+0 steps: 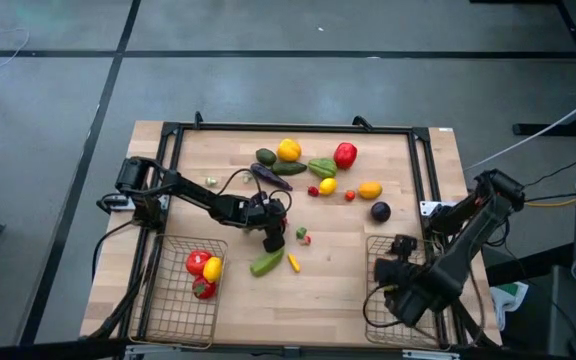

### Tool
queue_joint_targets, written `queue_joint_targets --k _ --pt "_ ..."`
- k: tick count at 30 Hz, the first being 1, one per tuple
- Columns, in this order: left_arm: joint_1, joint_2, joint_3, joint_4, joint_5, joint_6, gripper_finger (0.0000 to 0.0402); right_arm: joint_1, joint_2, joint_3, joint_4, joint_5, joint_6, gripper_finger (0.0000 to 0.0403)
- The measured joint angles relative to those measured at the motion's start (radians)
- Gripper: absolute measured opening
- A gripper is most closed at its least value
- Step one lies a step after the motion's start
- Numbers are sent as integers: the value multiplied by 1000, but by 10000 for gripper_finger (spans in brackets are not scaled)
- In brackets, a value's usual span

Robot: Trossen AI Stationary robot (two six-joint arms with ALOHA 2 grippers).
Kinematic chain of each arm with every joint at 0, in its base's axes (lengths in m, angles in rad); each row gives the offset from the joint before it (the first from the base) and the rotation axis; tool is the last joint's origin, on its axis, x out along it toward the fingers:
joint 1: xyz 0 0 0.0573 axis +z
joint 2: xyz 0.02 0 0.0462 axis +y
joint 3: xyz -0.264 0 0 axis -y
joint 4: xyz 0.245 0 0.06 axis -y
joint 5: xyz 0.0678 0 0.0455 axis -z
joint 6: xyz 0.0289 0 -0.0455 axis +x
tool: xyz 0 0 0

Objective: Sort produce into baskets
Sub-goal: Put the bottom small red chili pepper into the right wire

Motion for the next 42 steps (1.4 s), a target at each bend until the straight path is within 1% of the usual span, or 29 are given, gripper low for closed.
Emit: queue_joint_targets --k 6,9,14,16,20,23,28,32,34,36,42 --pt "-1 0 49 1 38 0 144 -5 -25 0 129 261 -6 351" --pt "-3 0 85 1 63 -8 144 -26 -25 0 186 329 -6 351" --pt "-17 -1 160 1 90 7 145 -106 -25 0 271 332 -15 351" --pt "-29 -1 193 1 114 28 145 -140 -25 0 286 327 -74 351" --pt "-54 -1 264 1 182 80 145 -197 -25 0 345 319 -282 351" --pt "-68 -1 311 1 253 113 145 -222 -25 0 439 300 -488 351" --pt "-80 -1 373 1 423 120 145 -230 -24 0 620 263 -850 351" --pt "-80 -1 405 1 514 98 145 -230 -24 0 702 252 -1081 351" --pt "-80 -1 416 1 532 84 145 -230 -24 0 715 252 -1135 351" --pt "-80 -1 424 1 539 69 145 -230 -24 0 715 252 -1156 351" --pt "-80 -1 446 1 541 19 145 -230 -24 0 714 252 -1162 351"
